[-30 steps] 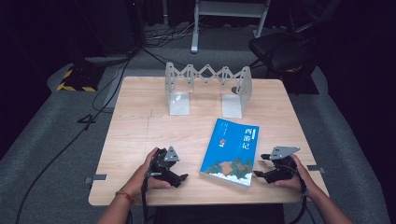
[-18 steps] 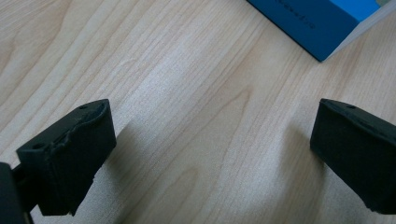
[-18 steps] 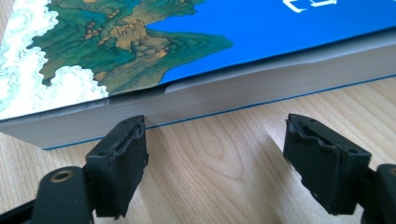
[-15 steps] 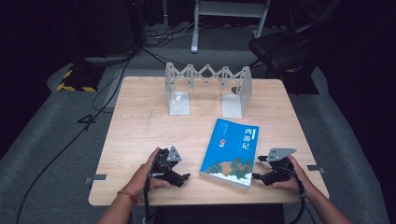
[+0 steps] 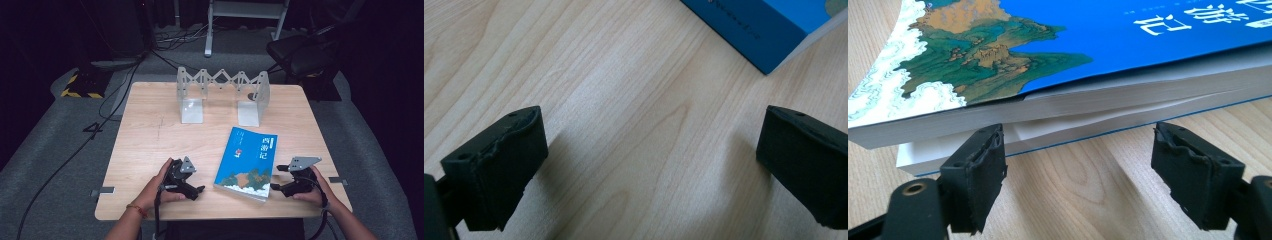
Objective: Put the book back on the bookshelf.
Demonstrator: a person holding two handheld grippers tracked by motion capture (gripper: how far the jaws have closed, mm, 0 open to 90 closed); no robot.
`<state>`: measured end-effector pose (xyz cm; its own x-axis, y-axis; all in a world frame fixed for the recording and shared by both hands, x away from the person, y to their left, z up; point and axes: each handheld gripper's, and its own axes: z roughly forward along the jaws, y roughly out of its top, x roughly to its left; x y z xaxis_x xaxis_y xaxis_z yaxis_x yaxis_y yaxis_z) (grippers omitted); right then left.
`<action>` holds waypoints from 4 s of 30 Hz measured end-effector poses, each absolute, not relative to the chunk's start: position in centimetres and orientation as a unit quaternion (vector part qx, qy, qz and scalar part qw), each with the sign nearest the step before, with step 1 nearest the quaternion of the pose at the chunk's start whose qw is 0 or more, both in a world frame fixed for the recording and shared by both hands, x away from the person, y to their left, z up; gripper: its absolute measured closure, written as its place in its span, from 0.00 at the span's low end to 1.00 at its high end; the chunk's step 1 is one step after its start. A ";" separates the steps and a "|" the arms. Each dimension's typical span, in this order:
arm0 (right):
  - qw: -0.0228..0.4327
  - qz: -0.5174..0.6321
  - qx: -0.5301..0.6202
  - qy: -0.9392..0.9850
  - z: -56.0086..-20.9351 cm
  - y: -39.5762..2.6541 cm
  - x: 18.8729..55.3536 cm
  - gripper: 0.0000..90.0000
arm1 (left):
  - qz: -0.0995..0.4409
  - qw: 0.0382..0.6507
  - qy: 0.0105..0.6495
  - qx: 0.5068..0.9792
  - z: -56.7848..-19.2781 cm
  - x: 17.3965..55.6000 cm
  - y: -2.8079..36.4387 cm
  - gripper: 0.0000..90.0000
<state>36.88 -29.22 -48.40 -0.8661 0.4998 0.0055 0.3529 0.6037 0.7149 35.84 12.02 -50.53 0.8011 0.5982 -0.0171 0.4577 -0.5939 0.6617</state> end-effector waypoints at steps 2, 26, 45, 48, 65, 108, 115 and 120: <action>0.098 0.375 0.240 0.890 -48.4 -29.2 36.9 0.25 | 0.104 0.338 0.297 0.887 -50.5 35.8 12.0 0.01; 0.106 0.410 0.261 0.867 -46.4 -28.7 37.0 0.25 | 0.114 0.361 0.194 0.905 -46.9 33.4 5.8 0.19; 0.122 0.430 0.260 0.856 -44.3 -27.1 38.2 0.22 | 0.123 0.405 0.176 0.889 -46.6 32.6 -1.3 0.35; 0.121 0.430 0.262 0.856 -44.3 -27.1 38.3 0.21 | 0.138 0.401 0.179 0.888 -46.6 32.4 -1.8 0.40; 0.134 0.442 0.257 0.849 -44.2 -26.7 38.1 0.23 | 0.150 0.410 0.147 0.888 -46.0 33.9 0.7 0.79; 0.158 0.442 0.108 0.877 -47.2 -22.7 40.1 0.56 | 0.118 0.419 0.165 0.885 -45.8 35.8 9.0 0.75; 0.179 0.425 0.090 0.883 -46.7 -22.2 39.5 0.64 | 0.125 0.416 0.177 0.883 -45.4 35.6 8.9 0.71; 0.190 0.415 0.086 0.886 -46.5 -21.6 39.0 0.67 | 0.138 0.406 0.181 0.885 -45.1 35.1 8.6 0.65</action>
<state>38.97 -21.58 -46.51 -0.9127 0.3102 -0.2658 -0.0058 0.6407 0.7677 35.11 8.59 -45.08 0.8966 0.4319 0.0977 0.2076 -0.6049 0.7688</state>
